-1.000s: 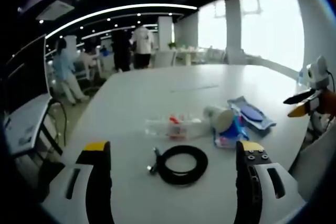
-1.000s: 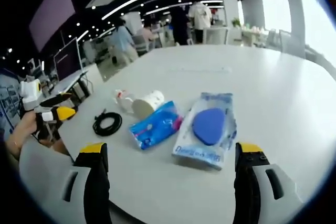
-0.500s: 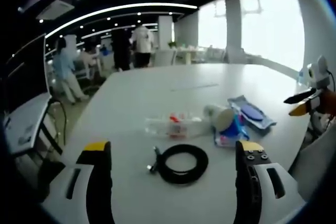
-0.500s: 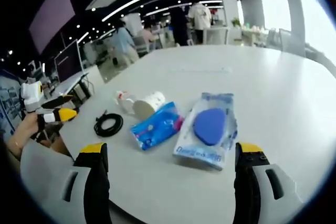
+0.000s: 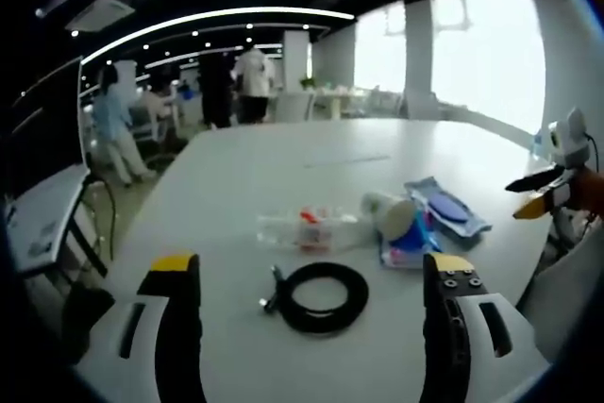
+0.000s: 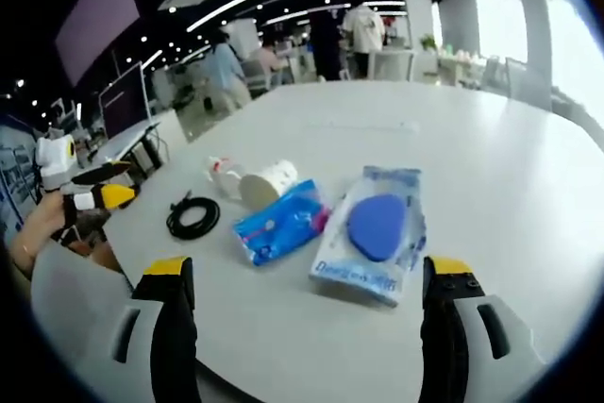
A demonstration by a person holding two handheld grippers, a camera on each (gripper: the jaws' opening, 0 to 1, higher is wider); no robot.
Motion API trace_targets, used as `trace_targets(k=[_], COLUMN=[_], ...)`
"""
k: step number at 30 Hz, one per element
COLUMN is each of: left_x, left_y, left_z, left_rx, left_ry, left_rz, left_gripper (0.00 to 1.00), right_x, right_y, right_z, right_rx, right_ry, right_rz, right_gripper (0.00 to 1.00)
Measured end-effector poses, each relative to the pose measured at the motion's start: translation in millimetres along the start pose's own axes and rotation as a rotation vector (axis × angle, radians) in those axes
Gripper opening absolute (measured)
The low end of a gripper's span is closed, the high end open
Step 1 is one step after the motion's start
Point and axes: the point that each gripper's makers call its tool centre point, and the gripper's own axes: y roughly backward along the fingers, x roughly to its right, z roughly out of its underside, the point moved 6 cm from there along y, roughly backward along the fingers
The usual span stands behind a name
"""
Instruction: Arrange the tabletop items into an orderly group along one side of the table until the central work area is clear of visible clutter.
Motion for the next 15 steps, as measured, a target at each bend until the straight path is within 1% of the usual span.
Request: trace_targets(k=[3,7,15], left_x=[0.0,2.1,8.9], left_y=[1.4,1.7,-0.1], left_z=[-0.8,-1.2,-1.2], left_rx=[0.006,0.006,-0.005], left_ry=[0.007,0.008,-0.009], left_rz=[0.0,0.008,0.047], left_gripper=[0.95,0.95,0.94], right_x=[0.0,-0.1,-1.4], right_y=[0.1,0.0,-1.9], right_z=[0.6,0.0,1.0], right_rx=[-0.005,-0.002,-0.012], right_ry=[0.016,0.011,0.02], right_rz=[0.005,0.0,-0.01], right_gripper=[1.0,1.0,1.0])
